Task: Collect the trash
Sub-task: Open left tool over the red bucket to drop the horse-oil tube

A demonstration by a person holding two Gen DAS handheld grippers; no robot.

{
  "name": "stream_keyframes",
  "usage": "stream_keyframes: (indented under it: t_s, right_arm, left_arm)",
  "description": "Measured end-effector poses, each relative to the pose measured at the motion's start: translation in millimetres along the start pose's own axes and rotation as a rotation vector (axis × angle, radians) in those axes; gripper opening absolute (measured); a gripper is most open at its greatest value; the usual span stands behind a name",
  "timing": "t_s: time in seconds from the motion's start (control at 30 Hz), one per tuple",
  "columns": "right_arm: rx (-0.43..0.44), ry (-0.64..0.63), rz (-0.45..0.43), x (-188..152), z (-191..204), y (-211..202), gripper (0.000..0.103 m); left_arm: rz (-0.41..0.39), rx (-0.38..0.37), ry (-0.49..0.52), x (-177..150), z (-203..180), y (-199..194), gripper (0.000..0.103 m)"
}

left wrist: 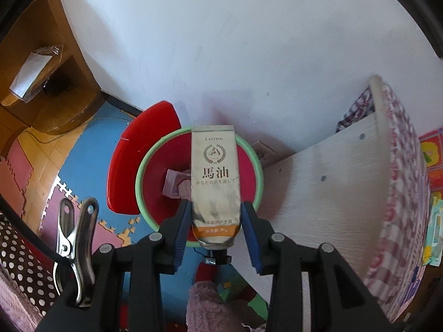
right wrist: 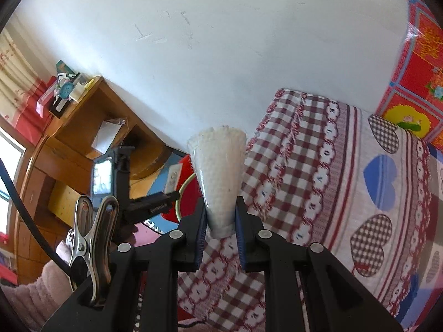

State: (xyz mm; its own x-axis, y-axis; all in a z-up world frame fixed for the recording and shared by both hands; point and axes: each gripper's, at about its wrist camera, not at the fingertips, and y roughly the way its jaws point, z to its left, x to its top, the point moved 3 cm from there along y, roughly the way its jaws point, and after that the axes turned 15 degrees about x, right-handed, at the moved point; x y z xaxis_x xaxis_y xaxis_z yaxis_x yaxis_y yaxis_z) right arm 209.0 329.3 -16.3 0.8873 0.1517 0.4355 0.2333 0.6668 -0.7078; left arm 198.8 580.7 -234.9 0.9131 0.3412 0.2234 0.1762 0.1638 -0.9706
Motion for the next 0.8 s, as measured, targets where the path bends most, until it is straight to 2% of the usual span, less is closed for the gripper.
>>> stream_keyframes:
  t_s: [0.4, 0.8]
  right_arm:
    - [0.012, 0.005, 0.035, 15, 5, 38, 0.020]
    - [0.038, -0.013, 0.107, 20, 13, 80, 0.020]
  left_arm:
    - [0.065, -0.007, 0.021, -3, 2, 47, 0.039]
    - [0.106, -0.018, 0.045, 1, -3, 79, 0.039]
